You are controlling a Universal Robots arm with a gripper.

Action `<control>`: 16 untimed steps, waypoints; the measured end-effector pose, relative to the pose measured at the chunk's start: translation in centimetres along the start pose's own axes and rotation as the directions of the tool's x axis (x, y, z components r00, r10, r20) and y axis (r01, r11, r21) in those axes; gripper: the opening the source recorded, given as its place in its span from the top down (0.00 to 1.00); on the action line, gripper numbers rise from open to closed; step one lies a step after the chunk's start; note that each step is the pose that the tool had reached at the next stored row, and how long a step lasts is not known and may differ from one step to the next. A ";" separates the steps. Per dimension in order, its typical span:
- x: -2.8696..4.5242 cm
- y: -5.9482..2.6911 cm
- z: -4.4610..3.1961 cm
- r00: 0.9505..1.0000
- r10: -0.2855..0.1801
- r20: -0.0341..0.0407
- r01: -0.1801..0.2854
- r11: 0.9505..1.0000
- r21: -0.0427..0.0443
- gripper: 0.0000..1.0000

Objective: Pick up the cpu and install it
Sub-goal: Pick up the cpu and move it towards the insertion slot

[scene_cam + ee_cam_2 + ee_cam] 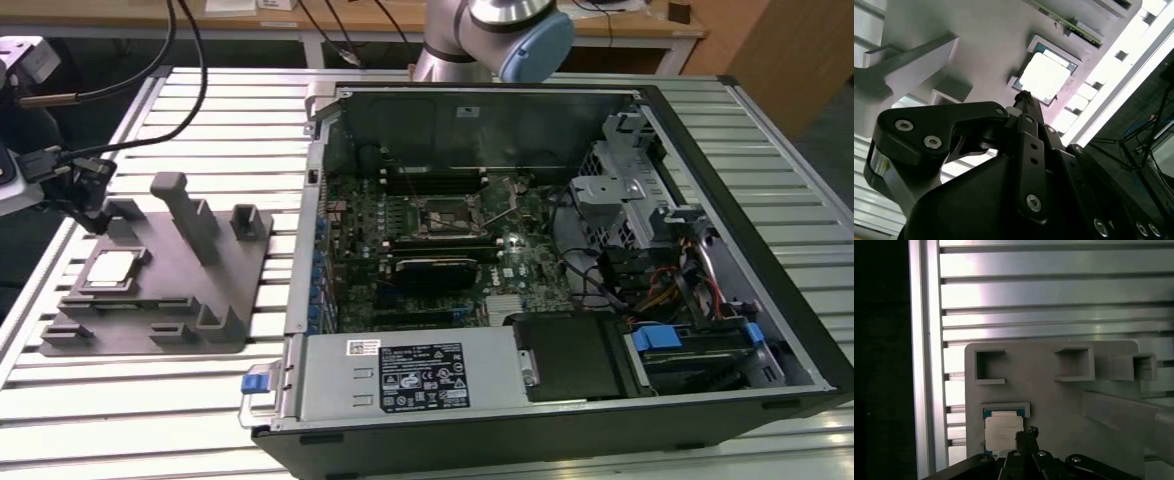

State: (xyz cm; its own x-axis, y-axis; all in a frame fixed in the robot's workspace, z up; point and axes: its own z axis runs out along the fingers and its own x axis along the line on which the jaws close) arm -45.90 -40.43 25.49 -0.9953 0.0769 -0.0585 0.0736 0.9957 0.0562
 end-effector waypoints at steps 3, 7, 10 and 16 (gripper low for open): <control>0.25 -0.18 0.42 1.000 0.000 0.000 0.000 1.000 0.000 0.89; 0.39 -0.47 1.04 1.000 0.000 -0.002 0.000 1.000 0.000 0.89; 0.51 -0.62 1.57 1.000 0.000 -0.003 0.000 1.000 0.000 0.89; 0.73 -0.74 2.57 1.000 0.000 -0.004 0.000 1.000 0.000 0.89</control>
State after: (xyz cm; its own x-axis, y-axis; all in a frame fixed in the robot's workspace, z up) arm -46.52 -40.98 22.85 -0.9956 0.0764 -0.0544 0.0734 0.9957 0.0561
